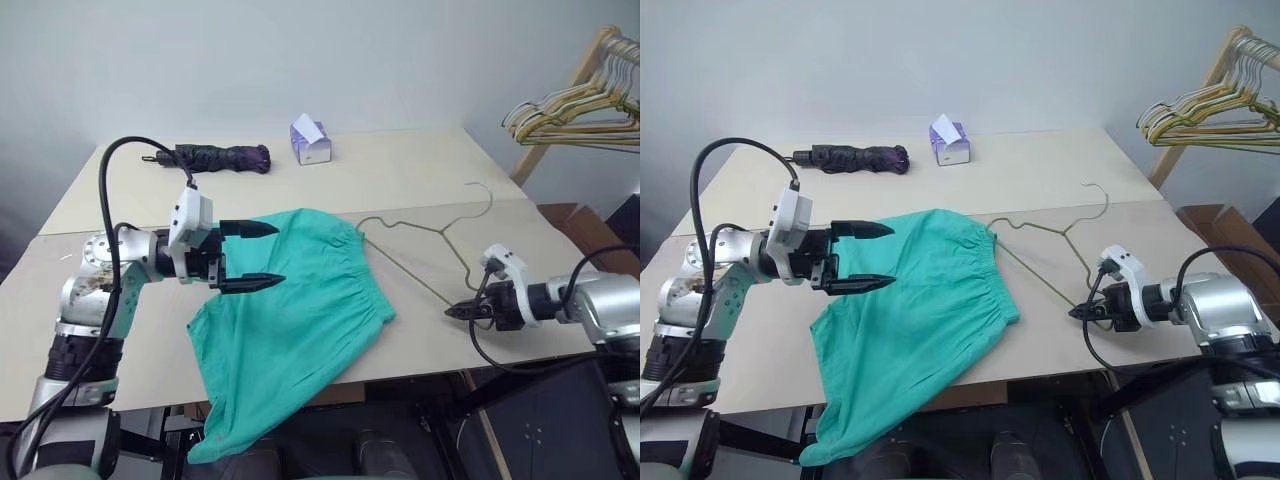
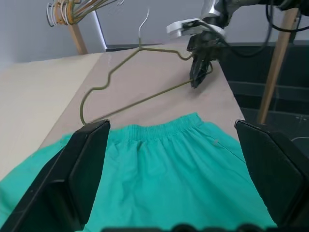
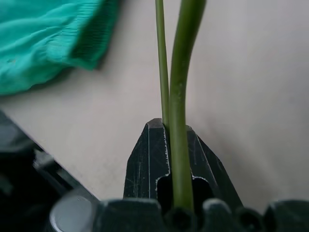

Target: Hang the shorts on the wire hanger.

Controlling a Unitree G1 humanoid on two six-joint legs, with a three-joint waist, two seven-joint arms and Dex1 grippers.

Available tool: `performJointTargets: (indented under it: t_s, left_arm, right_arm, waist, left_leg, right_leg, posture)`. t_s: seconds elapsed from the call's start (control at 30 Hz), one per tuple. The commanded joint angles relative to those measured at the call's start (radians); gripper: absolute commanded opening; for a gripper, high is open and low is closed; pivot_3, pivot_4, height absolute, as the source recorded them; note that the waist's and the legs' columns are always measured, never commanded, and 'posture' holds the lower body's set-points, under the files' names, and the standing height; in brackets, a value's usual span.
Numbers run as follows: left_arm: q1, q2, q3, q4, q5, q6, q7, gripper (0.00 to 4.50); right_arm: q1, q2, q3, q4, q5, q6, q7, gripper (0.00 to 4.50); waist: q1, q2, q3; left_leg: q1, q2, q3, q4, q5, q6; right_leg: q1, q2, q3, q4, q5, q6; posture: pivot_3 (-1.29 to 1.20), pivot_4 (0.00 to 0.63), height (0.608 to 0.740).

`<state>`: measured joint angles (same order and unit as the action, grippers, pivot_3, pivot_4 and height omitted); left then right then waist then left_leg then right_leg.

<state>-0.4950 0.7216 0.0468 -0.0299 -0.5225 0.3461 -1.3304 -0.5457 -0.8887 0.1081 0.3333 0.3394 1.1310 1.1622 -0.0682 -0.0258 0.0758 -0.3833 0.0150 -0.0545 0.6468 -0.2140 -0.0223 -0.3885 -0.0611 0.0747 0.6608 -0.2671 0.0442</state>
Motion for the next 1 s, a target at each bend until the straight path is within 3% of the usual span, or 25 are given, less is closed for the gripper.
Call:
performJointTargets:
  t_s: [0.03, 0.57, 1.0]
  left_arm:
    - [-0.002, 0.018, 0.033, -0.043, -0.029, 0.008, 0.007, 4.48]
    - [0.040, 0.029, 0.039, -0.086, -0.029, 0.014, 0.044, 4.48]
    - [0.045, 0.039, 0.042, -0.087, -0.026, 0.008, 0.050, 4.48]
  right_arm:
    - [-0.051, 0.003, -0.012, 0.055, 0.024, 0.045, 0.006, 0.00]
    - [-0.019, -0.083, 0.093, -0.041, 0.101, 0.064, 0.194, 0.00]
    - [-0.123, -0.060, 0.228, 0.059, 0.052, 0.019, 0.288, 0.00]
  waist:
    - [0.003, 0.000, 0.000]
    - [0.007, 0.000, 0.000]
    - [0.018, 0.000, 0.000]
  left_leg:
    - [0.000, 0.000, 0.000, 0.000, 0.000, 0.000]
    - [0.000, 0.000, 0.000, 0.000, 0.000, 0.000]
    - [0.000, 0.000, 0.000, 0.000, 0.000, 0.000]
  right_leg:
    - [0.000, 0.000, 0.000, 0.000, 0.000, 0.000]
    - [0.000, 0.000, 0.000, -0.001, -0.001, 0.001]
    - [0.000, 0.000, 0.000, -0.001, -0.003, 0.006]
  posture:
    - [0.01, 0.037, 0.740]
    - [0.03, 0.047, 0.740]
    - [0.04, 0.049, 0.740]
